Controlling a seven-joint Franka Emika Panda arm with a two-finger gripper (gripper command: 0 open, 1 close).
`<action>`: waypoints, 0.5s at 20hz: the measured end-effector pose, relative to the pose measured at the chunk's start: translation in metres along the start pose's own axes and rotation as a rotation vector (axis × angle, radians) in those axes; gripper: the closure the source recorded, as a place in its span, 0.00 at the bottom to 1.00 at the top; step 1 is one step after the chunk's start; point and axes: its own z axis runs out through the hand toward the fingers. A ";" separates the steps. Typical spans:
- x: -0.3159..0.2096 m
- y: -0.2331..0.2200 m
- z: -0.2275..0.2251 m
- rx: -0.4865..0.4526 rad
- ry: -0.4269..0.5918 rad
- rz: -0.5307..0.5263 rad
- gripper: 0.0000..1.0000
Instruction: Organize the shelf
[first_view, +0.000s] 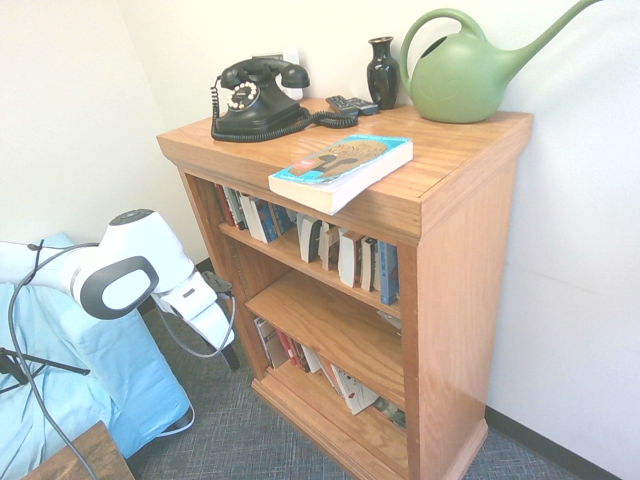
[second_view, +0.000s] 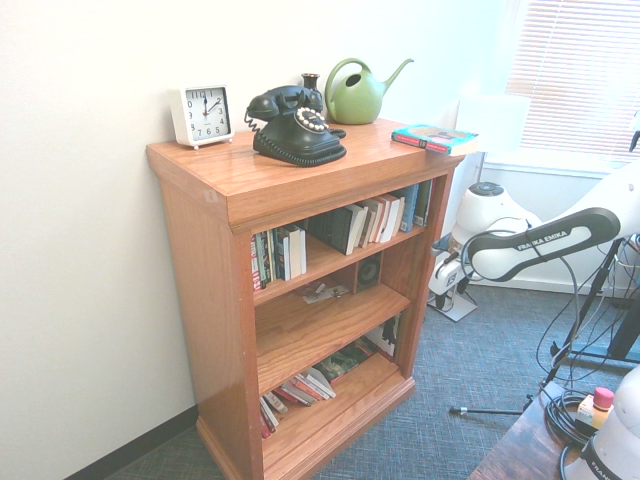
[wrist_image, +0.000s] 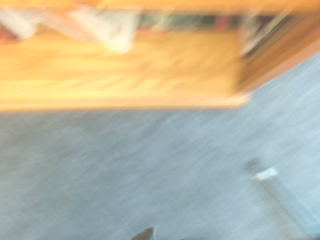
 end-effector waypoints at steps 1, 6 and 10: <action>0.010 0.010 -0.002 -0.021 0.049 -0.011 0.00; 0.069 0.072 -0.046 -0.125 0.298 -0.047 0.00; 0.107 0.091 -0.112 -0.187 0.514 -0.097 0.00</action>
